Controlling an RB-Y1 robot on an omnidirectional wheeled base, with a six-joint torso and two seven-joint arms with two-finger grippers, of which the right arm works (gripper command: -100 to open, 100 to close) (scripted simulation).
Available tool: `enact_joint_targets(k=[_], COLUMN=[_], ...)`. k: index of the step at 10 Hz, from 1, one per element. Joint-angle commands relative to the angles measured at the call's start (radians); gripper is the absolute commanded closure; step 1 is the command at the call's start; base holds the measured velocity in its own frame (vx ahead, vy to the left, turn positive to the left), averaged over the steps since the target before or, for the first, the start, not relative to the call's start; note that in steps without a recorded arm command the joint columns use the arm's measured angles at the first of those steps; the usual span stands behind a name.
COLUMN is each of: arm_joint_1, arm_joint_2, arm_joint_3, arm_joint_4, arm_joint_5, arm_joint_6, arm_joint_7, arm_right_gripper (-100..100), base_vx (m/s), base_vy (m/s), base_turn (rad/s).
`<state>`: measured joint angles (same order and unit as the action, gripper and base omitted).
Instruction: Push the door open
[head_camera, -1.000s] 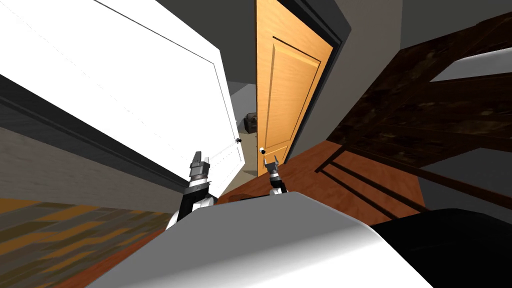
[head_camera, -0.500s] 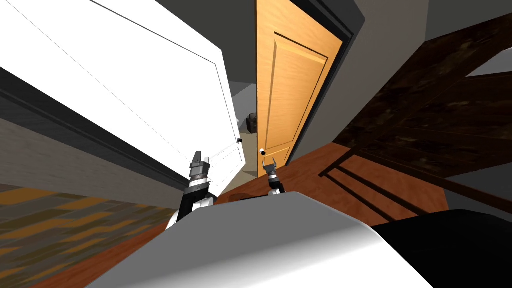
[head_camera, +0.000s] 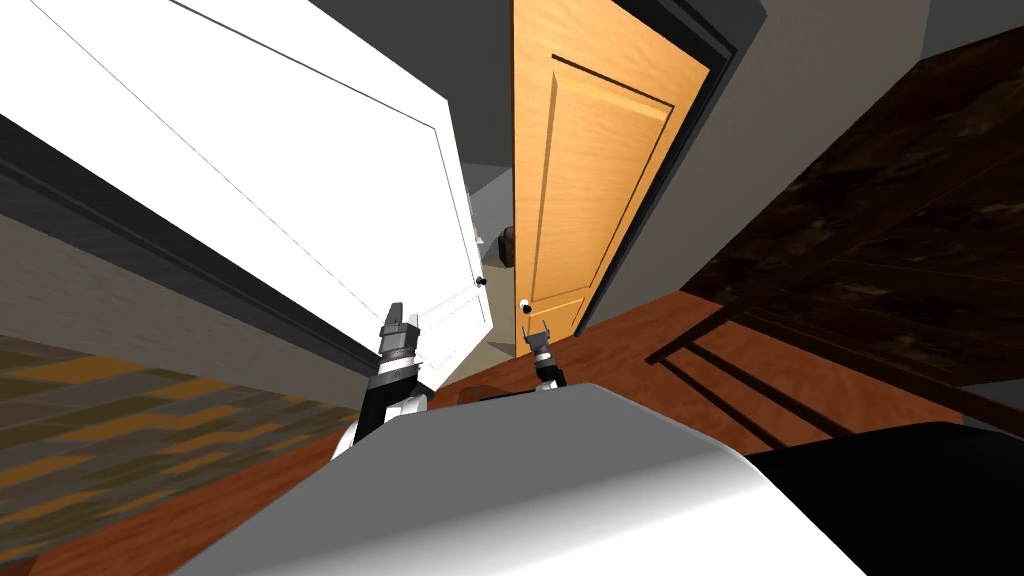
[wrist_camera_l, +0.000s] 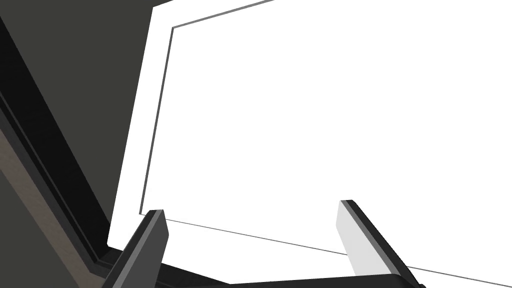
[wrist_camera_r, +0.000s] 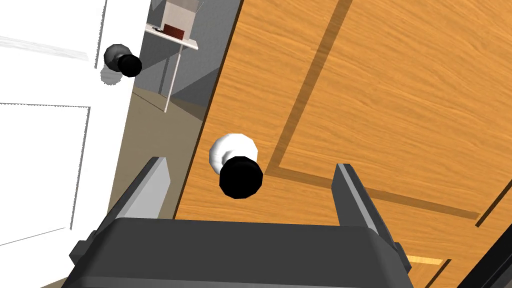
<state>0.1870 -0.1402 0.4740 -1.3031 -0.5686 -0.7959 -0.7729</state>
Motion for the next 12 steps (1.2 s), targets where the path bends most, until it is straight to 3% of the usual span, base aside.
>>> enact_joint_targets(k=[1,12], arm_joint_1=[-0.01,-0.097], arm_joint_2=[-0.004,-0.024], arm_joint_3=[0.018,0.141], arm_joint_4=[0.034,0.274], arm_joint_5=[-0.023,-0.18], arm_joint_6=[-0.007,-0.052], arm_joint_7=[-0.039,-0.285], arm_right_gripper=[-100,-100], base_vx=[0.017,0.033], base_vy=[-0.069,-0.091], base_turn=[0.079,0.115])
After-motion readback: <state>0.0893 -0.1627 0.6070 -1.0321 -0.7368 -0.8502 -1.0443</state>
